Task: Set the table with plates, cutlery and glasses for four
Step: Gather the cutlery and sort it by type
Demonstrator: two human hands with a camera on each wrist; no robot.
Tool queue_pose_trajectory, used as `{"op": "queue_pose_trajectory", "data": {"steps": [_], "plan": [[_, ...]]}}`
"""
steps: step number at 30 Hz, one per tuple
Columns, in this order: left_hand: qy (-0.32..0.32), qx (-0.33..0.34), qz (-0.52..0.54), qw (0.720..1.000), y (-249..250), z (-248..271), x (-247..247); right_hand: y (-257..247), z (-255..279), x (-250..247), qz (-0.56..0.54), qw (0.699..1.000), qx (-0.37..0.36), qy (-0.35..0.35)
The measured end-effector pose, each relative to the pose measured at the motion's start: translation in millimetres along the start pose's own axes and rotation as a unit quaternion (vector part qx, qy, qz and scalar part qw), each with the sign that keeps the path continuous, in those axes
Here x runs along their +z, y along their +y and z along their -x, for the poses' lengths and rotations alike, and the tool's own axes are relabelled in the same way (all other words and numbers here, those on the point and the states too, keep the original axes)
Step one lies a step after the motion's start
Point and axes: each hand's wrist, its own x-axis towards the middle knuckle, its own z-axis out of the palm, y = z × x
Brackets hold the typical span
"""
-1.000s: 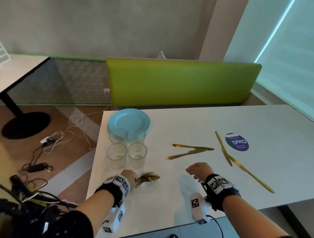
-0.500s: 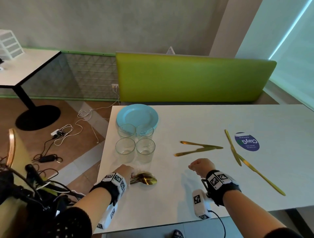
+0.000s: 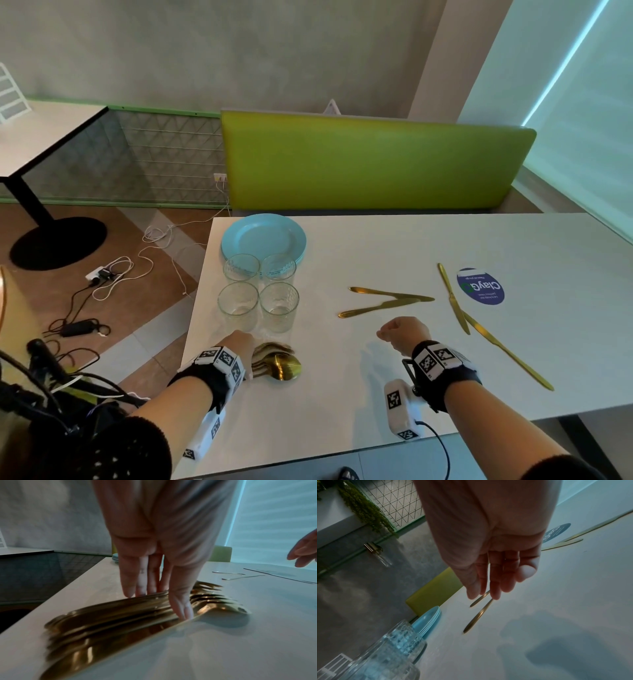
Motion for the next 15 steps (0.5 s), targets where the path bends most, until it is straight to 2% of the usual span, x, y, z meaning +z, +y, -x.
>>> {"op": "queue_pose_trajectory", "data": {"steps": [3, 10, 15], "plan": [[0.026, 0.003, -0.02, 0.999, 11, 2, -6, 3, -1, -6, -0.002, 1.0, 0.0, 0.001], [0.06, 0.079, -0.034, 0.994, 71, 5, -46, 11, -12, -35, 0.01, 1.0, 0.004, 0.022], [0.085, 0.138, 0.036, 0.986, 130, -4, -78, 26, -28, -69, 0.068, 0.996, 0.027, 0.041]]}}
